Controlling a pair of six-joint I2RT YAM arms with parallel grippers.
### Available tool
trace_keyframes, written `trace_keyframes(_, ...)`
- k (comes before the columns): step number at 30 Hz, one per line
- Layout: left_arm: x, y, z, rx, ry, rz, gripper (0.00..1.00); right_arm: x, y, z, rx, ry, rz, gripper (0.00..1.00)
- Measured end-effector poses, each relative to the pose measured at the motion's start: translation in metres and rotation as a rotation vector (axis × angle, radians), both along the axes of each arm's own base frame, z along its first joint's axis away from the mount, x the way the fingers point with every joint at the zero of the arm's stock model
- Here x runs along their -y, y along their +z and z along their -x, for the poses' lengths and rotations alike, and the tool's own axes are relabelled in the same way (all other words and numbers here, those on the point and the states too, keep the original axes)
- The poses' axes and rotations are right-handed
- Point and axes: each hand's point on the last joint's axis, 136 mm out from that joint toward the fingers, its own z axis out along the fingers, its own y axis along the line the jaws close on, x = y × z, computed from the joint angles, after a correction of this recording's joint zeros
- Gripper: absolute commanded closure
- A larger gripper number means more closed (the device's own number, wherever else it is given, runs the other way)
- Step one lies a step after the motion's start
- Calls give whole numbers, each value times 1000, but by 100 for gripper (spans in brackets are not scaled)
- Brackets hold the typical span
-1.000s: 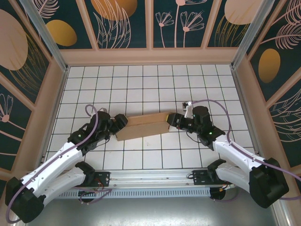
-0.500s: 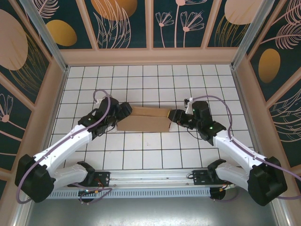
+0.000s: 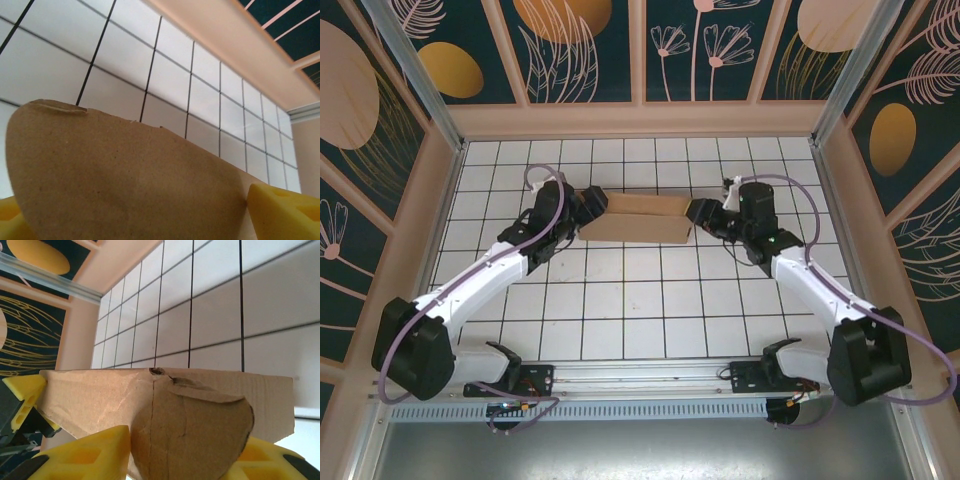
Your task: Fold the paper box
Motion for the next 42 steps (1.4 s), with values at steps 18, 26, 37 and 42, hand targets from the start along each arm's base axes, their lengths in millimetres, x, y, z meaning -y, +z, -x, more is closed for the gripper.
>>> trace_keyframes(18, 8, -40, -55, 1, 39, 14, 13, 7, -37, -67, -24, -3, 26, 59)
trace_keyframes(26, 11, -39, -56, -2, 37, 40, 1, 5, -34, -69, 3, 22, 22, 37)
trace_keyframes(37, 13, -12, -61, 47, 17, 28, 1, 7, -34, -65, 8, 36, 45, 18)
trace_keyframes(42, 9, 21, -61, 121, 3, -19, 1, 15, -23, -62, 28, 22, 62, 15)
